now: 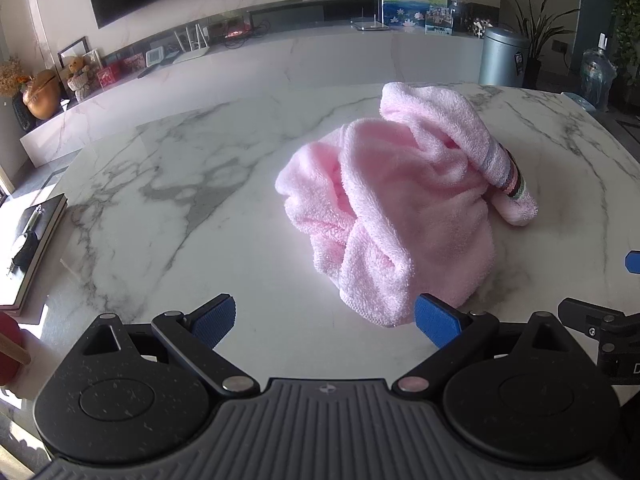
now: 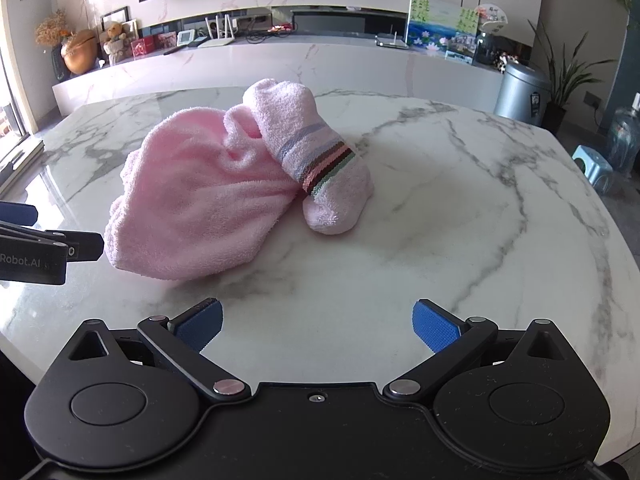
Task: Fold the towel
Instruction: 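Grasp the towel edge with the left gripper while the right gripper grasps the striped end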
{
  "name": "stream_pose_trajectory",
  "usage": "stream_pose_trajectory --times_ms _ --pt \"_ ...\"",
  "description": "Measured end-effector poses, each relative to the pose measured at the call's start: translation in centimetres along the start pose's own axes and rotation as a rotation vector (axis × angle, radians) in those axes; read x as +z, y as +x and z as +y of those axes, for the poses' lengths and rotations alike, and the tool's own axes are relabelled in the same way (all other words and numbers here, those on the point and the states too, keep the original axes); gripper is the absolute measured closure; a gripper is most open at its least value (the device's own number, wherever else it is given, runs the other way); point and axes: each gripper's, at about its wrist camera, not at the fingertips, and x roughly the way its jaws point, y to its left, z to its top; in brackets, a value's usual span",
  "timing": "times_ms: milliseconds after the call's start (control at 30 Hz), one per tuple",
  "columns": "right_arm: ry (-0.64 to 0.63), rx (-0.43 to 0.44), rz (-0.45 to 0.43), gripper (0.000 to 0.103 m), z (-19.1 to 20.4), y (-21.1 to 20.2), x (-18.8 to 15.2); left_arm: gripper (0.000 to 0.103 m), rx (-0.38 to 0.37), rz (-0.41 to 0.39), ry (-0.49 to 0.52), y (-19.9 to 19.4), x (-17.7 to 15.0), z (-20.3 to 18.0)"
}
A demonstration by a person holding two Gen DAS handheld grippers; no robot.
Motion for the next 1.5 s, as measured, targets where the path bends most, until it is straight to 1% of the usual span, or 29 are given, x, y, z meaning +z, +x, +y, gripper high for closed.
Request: stream_pose_trajectory --times_ms 133,233,333,400,433,533,600,633,733,800,867,933,1000,1033,1067,1100,1133,1167,1200,1233,1267,1300,1367,1400,1467,1500 --pt "-0.025 0.008 -0.014 0.002 -0.4 0.1 1.2 0.006 0.003 -0.009 -0.003 0.3 1.6 0.8" --pt "-0.046 0.010 -0.014 0.005 -0.7 0.4 2.1 0.006 0.008 -0.013 0.007 0.6 2.9 1.3" --pt "-0.061 0.017 -0.012 0.005 -0.9 0.7 2.8 0.007 0.007 -0.015 0.005 1.0 3.9 1.7" --pt "-0.076 0.020 -0.012 0.006 -1.1 1.1 3.4 0.010 0.003 -0.013 -0.006 1.4 4.4 2.0" --pt "-0.080 0.021 -0.012 0.006 -1.1 1.3 3.7 0.013 -0.002 -0.008 -0.012 1.7 4.6 2.2" --pt "-0.092 0.027 -0.014 0.007 -1.3 2.0 4.6 0.016 -0.019 0.003 -0.029 2.6 5.1 2.5" --pt "-0.099 0.035 -0.014 0.009 -1.3 2.7 5.2 0.023 -0.030 0.008 -0.041 3.2 5.4 2.8" --pt "-0.101 0.040 -0.012 0.010 -1.4 3.0 5.4 0.028 -0.040 0.015 -0.053 3.5 5.6 2.9" --pt "-0.112 0.051 -0.004 0.012 -1.3 4.0 6.0 0.029 -0.057 0.033 -0.081 4.5 5.9 3.2" --pt "-0.124 0.056 0.007 0.019 -1.2 5.0 6.3 0.030 -0.068 0.048 -0.094 5.3 6.1 3.2" --pt "-0.128 0.056 0.020 0.021 -1.2 5.8 6.5 0.035 -0.081 0.063 -0.104 6.0 6.3 3.2" --pt "-0.126 0.056 0.030 0.024 -1.2 6.6 6.6 0.037 -0.086 0.080 -0.117 6.7 6.5 3.2" --pt "-0.123 0.058 0.044 0.030 -1.3 7.4 6.7 0.040 -0.089 0.095 -0.128 7.3 6.5 3.3" --pt "-0.122 0.059 0.050 0.032 -1.4 7.8 6.7 0.041 -0.087 0.104 -0.135 7.8 6.5 3.3" --pt "-0.118 0.065 0.057 0.037 -1.5 8.1 6.7 0.043 -0.088 0.113 -0.142 8.1 6.5 3.4" --pt "-0.113 0.071 0.065 0.047 -1.6 8.4 6.7 0.043 -0.089 0.121 -0.149 8.4 6.5 3.5" --pt "-0.109 0.077 0.072 0.053 -1.8 8.7 6.7 0.046 -0.092 0.132 -0.162 8.8 6.5 3.6" --pt "-0.104 0.083 0.079 0.065 -1.9 9.0 6.7 0.048 -0.095 0.143 -0.172 9.1 6.5 3.7" --pt "-0.100 0.089 0.086 0.070 -2.0 9.3 6.7 0.049 -0.098 0.154 -0.183 9.4 6.4 3.7" --pt "-0.094 0.095 0.091 0.073 -2.1 9.4 6.7 0.054 -0.104 0.161 -0.192 9.6 6.4 3.8" --pt "-0.084 0.103 0.094 0.079 -2.3 9.5 6.6 0.060 -0.113 0.168 -0.200 9.8 6.3 3.8" --pt "-0.074 0.110 0.096 0.081 -2.4 9.6 6.6 0.064 -0.118 0.169 -0.204 9.9 6.2 3.8" --pt "-0.062 0.114 0.097 0.084 -2.6 9.6 6.6 0.077 -0.130 0.167 -0.203 10.1 6.1 3.7" --pt "-0.064 0.105 0.094 0.087 -2.7 9.4 6.6 0.079 -0.131 0.165 -0.202 10.0 6.1 3.7" --pt "-0.072 0.085 0.087 0.091 -2.8 9.1 6.6 0.090 -0.134 0.162 -0.196 9.9 6.1 3.7" --pt "-0.076 0.075 0.083 0.092 -2.9 9.0 6.6 0.091 -0.131 0.161 -0.195 9.8 6.1 3.7"
